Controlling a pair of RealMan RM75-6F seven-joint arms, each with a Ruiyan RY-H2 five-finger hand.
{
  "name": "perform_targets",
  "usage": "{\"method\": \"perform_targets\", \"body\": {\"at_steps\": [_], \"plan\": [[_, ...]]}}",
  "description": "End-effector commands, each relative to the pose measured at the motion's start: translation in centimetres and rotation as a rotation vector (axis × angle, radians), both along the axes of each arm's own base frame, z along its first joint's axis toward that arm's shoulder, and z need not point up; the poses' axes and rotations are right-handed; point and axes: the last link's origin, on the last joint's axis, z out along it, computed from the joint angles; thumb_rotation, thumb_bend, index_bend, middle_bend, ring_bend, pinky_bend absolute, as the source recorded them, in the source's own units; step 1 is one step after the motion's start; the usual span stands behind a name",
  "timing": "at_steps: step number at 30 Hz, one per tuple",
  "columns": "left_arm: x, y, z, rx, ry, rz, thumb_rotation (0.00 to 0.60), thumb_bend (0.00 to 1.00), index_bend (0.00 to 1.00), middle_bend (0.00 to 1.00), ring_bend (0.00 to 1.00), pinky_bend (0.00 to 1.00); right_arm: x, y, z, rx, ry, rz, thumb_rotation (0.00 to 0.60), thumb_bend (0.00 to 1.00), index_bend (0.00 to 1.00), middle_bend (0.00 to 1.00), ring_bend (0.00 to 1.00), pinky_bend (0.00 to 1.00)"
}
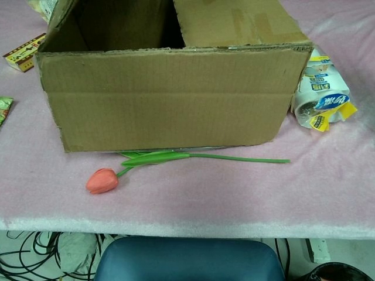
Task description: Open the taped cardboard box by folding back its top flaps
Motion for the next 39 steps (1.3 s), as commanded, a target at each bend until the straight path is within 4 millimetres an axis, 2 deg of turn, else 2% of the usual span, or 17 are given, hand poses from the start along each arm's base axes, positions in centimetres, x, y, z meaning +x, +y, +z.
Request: {"method": "perform_targets", "body": {"at_steps": [1, 8, 18, 32, 39], "plan": [[-0.3, -0.4, 0.8, 0.007, -0.017, -0.001, 0.6, 1.0, 0.29, 0.55, 0.45, 0.52, 0.0, 0.0, 0.0, 0.001, -0.002, 0.0, 0.6, 0.29, 0.0, 0.0, 0.0, 0.23], [-0.7, -1.2, 2.4, 0.022, -0.042, -0.012, 0.6, 1.0, 0.29, 0.55, 0.45, 0.52, 0.0, 0.0, -0.1, 0.005, 0.0, -0.002, 0.6, 0.29, 0.0, 0.0, 0.0, 0.23], [-2.8, -3.2, 5.3, 0.044, -0.038, 0.0, 0.6, 1.0, 0.29, 0.55, 0.45, 0.52, 0.0, 0.0, -0.1, 0.002, 0.001, -0.004, 0.6, 0.29, 0.0, 0.0, 0.0, 0.23], [-7.6, -7.3, 9.3, 0.077, -0.029, 0.053, 0.6, 1.0, 0.28, 0.54, 0.45, 0.52, 0.1, 0.1, -0.2, 0.005, 0.003, -0.001, 0.6, 0.29, 0.0, 0.0, 0.0, 0.23], [-11.0, -9.5, 11.4, 0.115, -0.054, 0.126, 0.6, 1.0, 0.27, 0.53, 0.45, 0.52, 0.0, 0.1, -0.4, 0.015, 0.0, -0.006, 0.6, 0.29, 0.0, 0.0, 0.0, 0.23]]}}
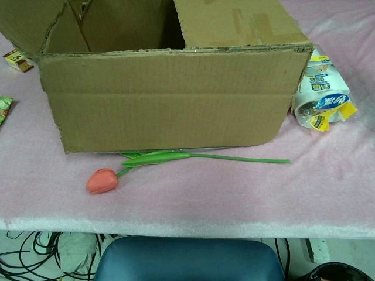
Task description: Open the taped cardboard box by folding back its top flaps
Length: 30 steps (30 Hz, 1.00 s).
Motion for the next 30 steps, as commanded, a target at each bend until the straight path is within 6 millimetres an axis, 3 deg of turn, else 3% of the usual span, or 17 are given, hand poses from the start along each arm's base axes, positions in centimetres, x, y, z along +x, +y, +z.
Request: {"method": "perform_targets", "body": {"at_steps": [1, 7, 13, 15, 18, 21, 24, 30], "plan": [[-2.3, -1.6, 1.1, 0.011, -0.015, 0.062, 0.6, 1.0, 0.26, 0.53, 0.44, 0.52, 0.0, 0.0, -0.1, 0.005, 0.001, -0.002, 0.6, 0.29, 0.0, 0.0, 0.0, 0.23], [-6.4, -3.5, 1.5, 0.016, -0.036, 0.194, 0.6, 0.99, 0.25, 0.51, 0.43, 0.52, -0.1, 0.1, -0.3, 0.013, 0.0, -0.011, 0.6, 0.29, 0.0, 0.0, 0.0, 0.23], [-10.2, -4.6, 1.1, 0.023, -0.071, 0.307, 0.6, 0.88, 0.24, 0.48, 0.4, 0.47, -0.1, 0.2, -0.4, 0.018, 0.007, -0.012, 0.6, 0.29, 0.0, 0.0, 0.0, 0.23], [-11.2, -4.8, 0.9, 0.039, -0.108, 0.34, 0.6, 0.76, 0.2, 0.4, 0.34, 0.41, 0.0, 0.2, -0.4, 0.018, 0.009, -0.011, 0.6, 0.29, 0.0, 0.0, 0.0, 0.23], [-12.4, -5.2, 0.6, 0.082, -0.186, 0.379, 0.6, 0.44, 0.11, 0.21, 0.17, 0.24, 0.0, 0.2, -0.4, 0.018, 0.017, -0.008, 0.6, 0.29, 0.0, 0.0, 0.0, 0.23], [-14.0, -5.9, -0.2, 0.174, -0.302, 0.441, 0.6, 0.22, 0.05, 0.09, 0.05, 0.12, 0.3, 0.1, -0.3, 0.017, 0.016, 0.005, 0.6, 0.29, 0.0, 0.0, 0.0, 0.23], [-15.6, -7.0, -1.6, 0.286, -0.383, 0.485, 0.6, 0.12, 0.0, 0.01, 0.01, 0.07, 0.7, -0.1, -0.1, 0.008, 0.016, 0.022, 0.6, 0.29, 0.0, 0.0, 0.0, 0.23], [-18.2, -9.3, -4.5, 0.463, -0.437, 0.518, 0.6, 0.1, 0.0, 0.0, 0.0, 0.04, 1.8, -0.9, 0.3, 0.006, 0.031, 0.056, 0.6, 0.29, 0.0, 0.0, 0.0, 0.23]]}}
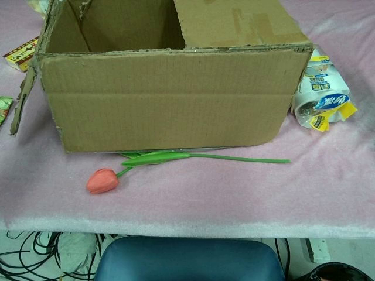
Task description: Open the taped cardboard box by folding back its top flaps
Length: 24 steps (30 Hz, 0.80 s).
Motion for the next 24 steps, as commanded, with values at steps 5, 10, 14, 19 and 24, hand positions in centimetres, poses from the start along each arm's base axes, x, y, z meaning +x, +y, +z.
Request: {"method": "perform_targets", "body": {"at_steps": [5, 10, 14, 19, 24], "plan": [[-4.0, -3.0, -3.2, 0.25, -0.043, 0.109, 0.6, 0.09, 0.0, 0.0, 0.0, 0.04, 2.2, -1.8, 0.7, 0.014, 0.048, 0.081, 0.6, 0.29, 0.0, 0.0, 0.0, 0.23], [-5.0, -3.4, -4.0, 0.284, -0.064, 0.112, 0.6, 0.09, 0.0, 0.0, 0.0, 0.04, 5.8, -4.4, 1.6, 0.083, 0.106, 0.204, 0.6, 0.29, 0.0, 0.0, 0.0, 0.23], [-5.3, -3.3, -4.2, 0.285, -0.102, 0.108, 0.6, 0.09, 0.0, 0.0, 0.0, 0.04, 9.7, -6.7, 2.2, 0.185, 0.144, 0.283, 0.6, 0.46, 0.0, 0.04, 0.03, 0.23], [-5.6, -3.2, -4.2, 0.281, -0.132, 0.108, 0.6, 0.09, 0.0, 0.0, 0.0, 0.04, 15.3, -9.0, 2.6, 0.259, 0.225, 0.406, 0.6, 0.71, 0.17, 0.19, 0.15, 0.27], [-5.8, -3.1, -4.4, 0.263, -0.166, 0.126, 0.6, 0.1, 0.0, 0.0, 0.0, 0.04, 21.0, -10.3, 0.9, 0.341, 0.282, 0.551, 0.6, 0.83, 0.35, 0.27, 0.19, 0.28]]}}
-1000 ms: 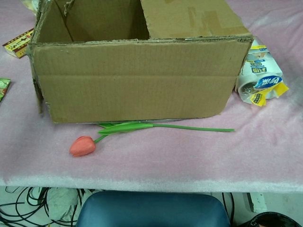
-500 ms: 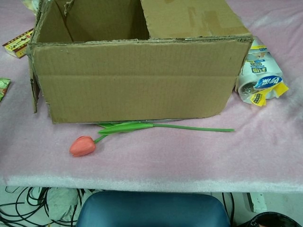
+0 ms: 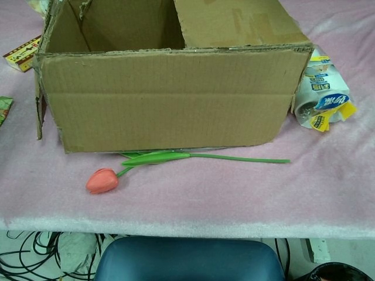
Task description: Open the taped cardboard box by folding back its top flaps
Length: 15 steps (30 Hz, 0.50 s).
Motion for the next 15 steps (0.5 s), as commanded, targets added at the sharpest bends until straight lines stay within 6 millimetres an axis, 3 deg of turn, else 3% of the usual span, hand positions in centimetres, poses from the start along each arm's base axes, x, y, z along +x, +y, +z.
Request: {"method": "perform_targets", "body": {"at_steps": [1, 10, 15], "plan": [[-0.2, 0.1, -0.1, -0.012, -0.017, 0.01, 0.6, 0.1, 0.0, 0.0, 0.0, 0.04, 5.3, -1.0, -1.3, 0.071, 0.062, 0.127, 0.6, 0.83, 0.36, 0.28, 0.19, 0.28], [-0.7, 0.4, -0.1, -0.029, -0.042, 0.025, 0.6, 0.11, 0.0, 0.0, 0.0, 0.04, 12.1, -1.4, -7.1, 0.231, 0.225, 0.289, 0.6, 0.84, 0.4, 0.29, 0.2, 0.28], [-0.8, 0.4, -0.2, -0.041, -0.047, 0.03, 0.6, 0.11, 0.0, 0.0, 0.0, 0.04, 13.8, -1.5, -10.1, 0.27, 0.318, 0.343, 0.6, 0.85, 0.42, 0.3, 0.2, 0.28]]}}
